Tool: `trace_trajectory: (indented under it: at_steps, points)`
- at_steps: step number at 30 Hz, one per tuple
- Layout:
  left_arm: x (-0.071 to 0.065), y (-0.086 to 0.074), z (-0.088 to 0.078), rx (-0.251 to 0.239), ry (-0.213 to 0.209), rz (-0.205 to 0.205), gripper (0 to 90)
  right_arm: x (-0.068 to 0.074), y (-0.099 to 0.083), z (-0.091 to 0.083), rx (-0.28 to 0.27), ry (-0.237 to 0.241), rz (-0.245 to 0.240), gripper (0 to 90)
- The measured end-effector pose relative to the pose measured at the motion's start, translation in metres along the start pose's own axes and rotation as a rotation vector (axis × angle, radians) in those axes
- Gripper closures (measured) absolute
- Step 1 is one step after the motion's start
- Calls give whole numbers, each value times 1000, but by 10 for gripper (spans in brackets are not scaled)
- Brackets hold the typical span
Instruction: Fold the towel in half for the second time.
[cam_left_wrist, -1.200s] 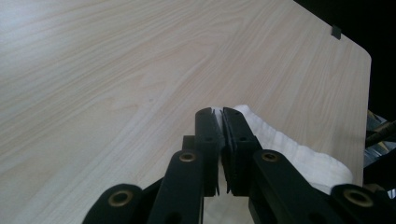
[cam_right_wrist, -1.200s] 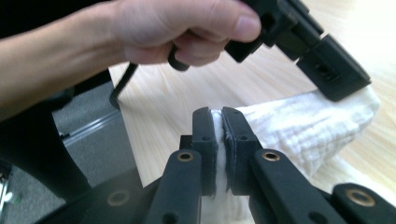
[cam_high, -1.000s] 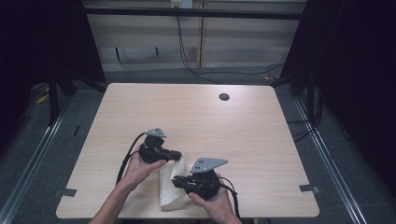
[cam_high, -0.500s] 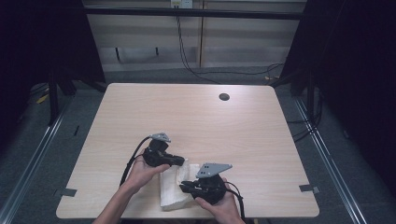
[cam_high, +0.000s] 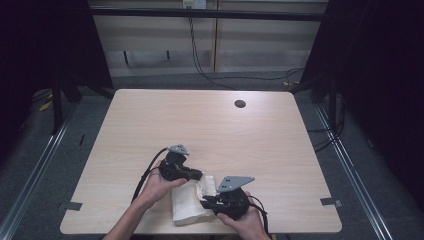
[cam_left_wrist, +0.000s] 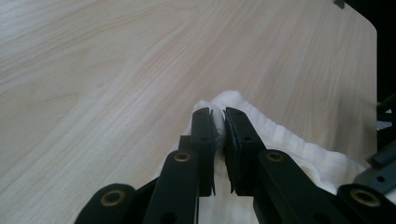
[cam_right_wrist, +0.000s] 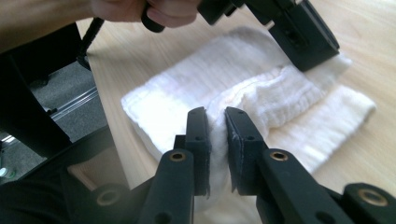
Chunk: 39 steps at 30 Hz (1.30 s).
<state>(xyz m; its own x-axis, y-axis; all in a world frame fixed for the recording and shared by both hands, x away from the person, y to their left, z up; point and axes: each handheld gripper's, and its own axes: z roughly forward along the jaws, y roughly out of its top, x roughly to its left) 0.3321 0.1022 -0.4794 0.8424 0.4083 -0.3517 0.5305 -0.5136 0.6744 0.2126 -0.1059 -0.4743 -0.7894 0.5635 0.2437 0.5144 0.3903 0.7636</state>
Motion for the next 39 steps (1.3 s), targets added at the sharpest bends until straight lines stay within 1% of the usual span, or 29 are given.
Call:
trace_trajectory:
  at_steps: [2,3,4,6,8,9,10,12,13,15,17,18,20,21,22,23,26,27,28,29,30,31,32,34,36,37,39]
  points:
    - [-1,1,3,-1,-10,-3,826,-2,-4,-1,6,-6,10,796]
    - [-2,1,4,2,-9,2,825,-2,-5,-2,1,-2,19,794]
    - [-3,1,6,-1,-12,1,825,-3,-6,-3,7,-5,17,790]
    - [-5,2,9,8,-17,9,823,-3,-8,-4,13,-5,16,787]
    - [-6,3,10,5,-24,16,802,-3,-10,-5,15,-14,5,769]
    - [-8,4,10,0,-23,12,786,-2,-10,-6,15,-15,4,759]
    - [-9,4,9,-9,-24,8,759,-2,-10,-7,14,-23,2,745]
    - [-11,4,7,-16,-27,13,725,-2,-10,-13,2,-38,8,715]
    - [-12,4,6,-21,-25,9,696,-2,-11,-15,-4,-42,9,694]
    - [-13,4,4,-27,-25,2,621,-4,-13,-19,-8,-64,21,659]
    - [-13,5,0,-37,-19,12,568,-7,-15,-22,-11,-74,30,633]
    - [-14,6,-2,-52,-10,23,540,-9,-16,-23,-7,-92,30,632]
    - [-15,8,-7,-72,-4,28,492,-13,-17,-25,6,-100,38,606]
    - [-15,9,-8,-79,4,24,467,-15,-17,-26,8,-103,40,599]
    - [-15,11,-11,-82,24,28,434,-17,-17,-27,9,-111,41,597]
    - [-15,12,-13,-90,32,27,410,-19,-16,-29,11,-121,42,589]
    - [-16,12,-22,-108,76,30,377,-25,-14,-37,-6,-138,50,579]
    - [-16,11,-27,-96,103,40,365,-27,-14,-40,-15,-145,54,571]
    - [-16,10,-31,-88,120,54,361,-29,-13,-44,-31,-152,60,564]
    - [-16,8,-35,-90,151,58,363,-31,-13,-48,-41,-156,66,552]
    - [-15,6,-38,-95,185,53,368,-33,-12,-51,-47,-162,78,540]
    - [-14,3,-41,-101,192,43,368,-35,-12,-54,-53,-166,84,539]
    - [-12,0,-45,-98,180,35,368,-36,-13,-56,-58,-167,87,537]
    - [-10,-6,-51,-92,196,43,369,-39,-13,-61,-65,-175,87,527]
    - [-9,-11,-57,-81,201,38,369,-43,-14,-64,-72,-174,99,527]
    - [-9,-13,-60,-65,214,42,369,-44,-14,-66,-73,-179,103,525]
    - [-8,-19,-69,-69,236,40,374,-48,-15,-68,-75,-190,105,508]
